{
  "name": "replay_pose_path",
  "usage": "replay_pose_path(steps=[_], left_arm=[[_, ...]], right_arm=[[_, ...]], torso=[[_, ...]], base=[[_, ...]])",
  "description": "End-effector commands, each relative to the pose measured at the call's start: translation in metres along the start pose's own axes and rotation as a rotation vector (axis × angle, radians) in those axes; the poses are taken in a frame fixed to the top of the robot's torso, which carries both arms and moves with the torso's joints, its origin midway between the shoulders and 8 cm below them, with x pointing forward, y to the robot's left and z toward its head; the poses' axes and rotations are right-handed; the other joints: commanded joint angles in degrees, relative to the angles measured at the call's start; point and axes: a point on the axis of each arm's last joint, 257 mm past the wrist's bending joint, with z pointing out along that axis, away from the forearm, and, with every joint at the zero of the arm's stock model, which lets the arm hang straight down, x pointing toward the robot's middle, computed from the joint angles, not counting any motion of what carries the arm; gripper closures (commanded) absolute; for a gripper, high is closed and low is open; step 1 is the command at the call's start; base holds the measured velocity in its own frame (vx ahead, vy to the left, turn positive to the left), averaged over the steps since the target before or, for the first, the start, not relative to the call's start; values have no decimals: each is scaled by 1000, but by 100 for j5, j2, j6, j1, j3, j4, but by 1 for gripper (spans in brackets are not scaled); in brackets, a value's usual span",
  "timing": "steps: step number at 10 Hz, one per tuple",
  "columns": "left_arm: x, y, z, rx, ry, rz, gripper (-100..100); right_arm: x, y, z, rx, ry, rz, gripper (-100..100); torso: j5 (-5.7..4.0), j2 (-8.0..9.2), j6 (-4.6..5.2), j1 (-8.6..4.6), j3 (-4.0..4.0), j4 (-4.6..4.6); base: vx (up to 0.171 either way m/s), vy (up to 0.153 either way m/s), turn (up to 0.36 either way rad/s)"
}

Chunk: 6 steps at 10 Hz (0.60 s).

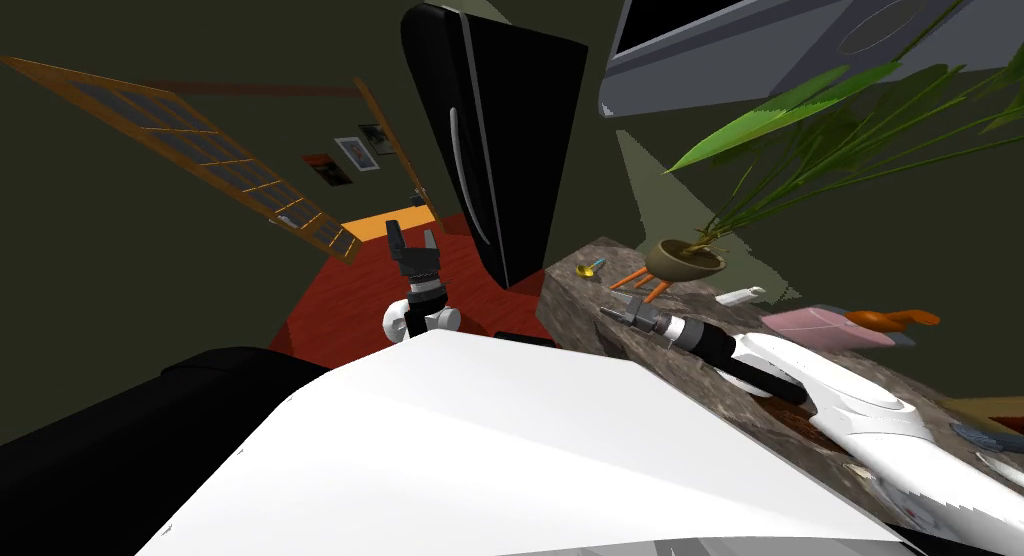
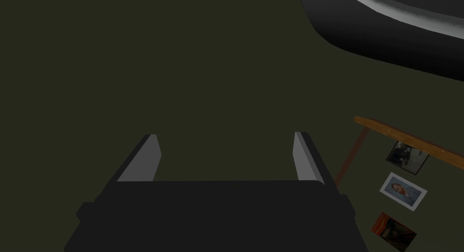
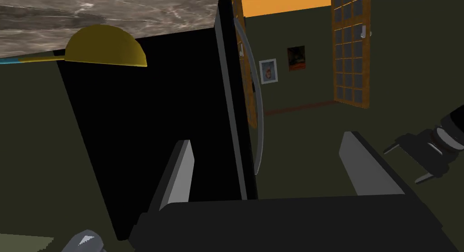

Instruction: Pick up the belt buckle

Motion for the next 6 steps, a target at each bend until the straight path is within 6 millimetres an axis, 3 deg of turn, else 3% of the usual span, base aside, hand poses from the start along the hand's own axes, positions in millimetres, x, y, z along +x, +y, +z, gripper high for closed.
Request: replay_pose_path(steps=[1,2,3,6], left_arm=[[0,0,0,0,0,0,0],[0,0,0,0,0,0,0],[0,0,0,0,0,0,0],[0,0,0,0,0,0,0]], right_arm=[[13,-9,-7,1,62,-21,-100],[29,-15,-18,6,125,-28,-100],[28,-17,-21,5,136,-37,-100],[56,-33,-51,15,271,-54,-100]], torso=[[0,0,0,0,0,0],[-1,-4,3,5,-2,0],[0,-3,2,3,-1,0],[0,-5,3,8,-2,0]], base=[[-42,-61,54],[-46,-62,66],[-40,-54,62],[-46,-57,66]])
